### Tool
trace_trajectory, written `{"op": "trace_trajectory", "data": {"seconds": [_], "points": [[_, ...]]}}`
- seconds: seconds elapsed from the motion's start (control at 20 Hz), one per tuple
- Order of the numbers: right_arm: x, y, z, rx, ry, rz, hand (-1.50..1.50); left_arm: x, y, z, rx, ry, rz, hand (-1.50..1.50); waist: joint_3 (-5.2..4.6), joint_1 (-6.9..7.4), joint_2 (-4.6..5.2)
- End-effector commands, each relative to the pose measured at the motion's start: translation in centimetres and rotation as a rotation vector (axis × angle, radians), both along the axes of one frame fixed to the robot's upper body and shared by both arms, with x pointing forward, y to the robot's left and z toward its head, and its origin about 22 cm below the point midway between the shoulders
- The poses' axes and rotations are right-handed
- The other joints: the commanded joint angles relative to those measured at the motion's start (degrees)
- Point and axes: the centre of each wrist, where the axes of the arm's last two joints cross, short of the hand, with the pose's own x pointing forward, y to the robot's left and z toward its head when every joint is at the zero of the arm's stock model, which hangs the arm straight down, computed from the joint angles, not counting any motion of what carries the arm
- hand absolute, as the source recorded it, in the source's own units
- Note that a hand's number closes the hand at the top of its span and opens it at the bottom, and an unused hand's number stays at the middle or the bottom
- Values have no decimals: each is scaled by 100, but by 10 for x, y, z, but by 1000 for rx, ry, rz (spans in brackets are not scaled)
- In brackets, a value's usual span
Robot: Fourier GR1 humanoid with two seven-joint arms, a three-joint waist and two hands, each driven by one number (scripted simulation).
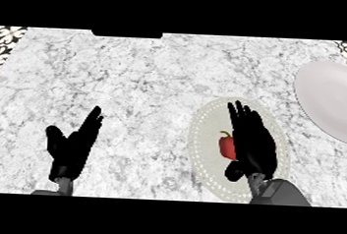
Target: Pick the bell pepper from the placemat and place it in the plate
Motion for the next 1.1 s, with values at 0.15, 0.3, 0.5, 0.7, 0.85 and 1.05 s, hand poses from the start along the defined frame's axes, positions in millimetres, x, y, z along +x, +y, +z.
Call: {"op": "trace_trajectory", "data": {"seconds": [0.15,0.3,0.5,0.7,0.85,1.05], "points": [[12,-1,-26,-28,56,15,-150,6,-10,7,-15,65,14,0,-28,-4,27],[1,4,-21,-103,87,92,150,4,8,-7,-15,58,-8,0,-31,-17,24],[4,8,-35,-139,51,103,150,-3,-2,-11,-16,62,-1,0,-30,-9,25],[3,-3,-35,-166,16,120,150,8,-16,-10,0,68,3,0,-30,-30,26],[15,-11,-17,-150,-130,130,150,-5,-6,-7,-10,54,0,0,-29,-15,23],[15,19,-18,74,-224,-27,150,-7,10,-5,-3,59,-5,0,-26,14,34]]}}
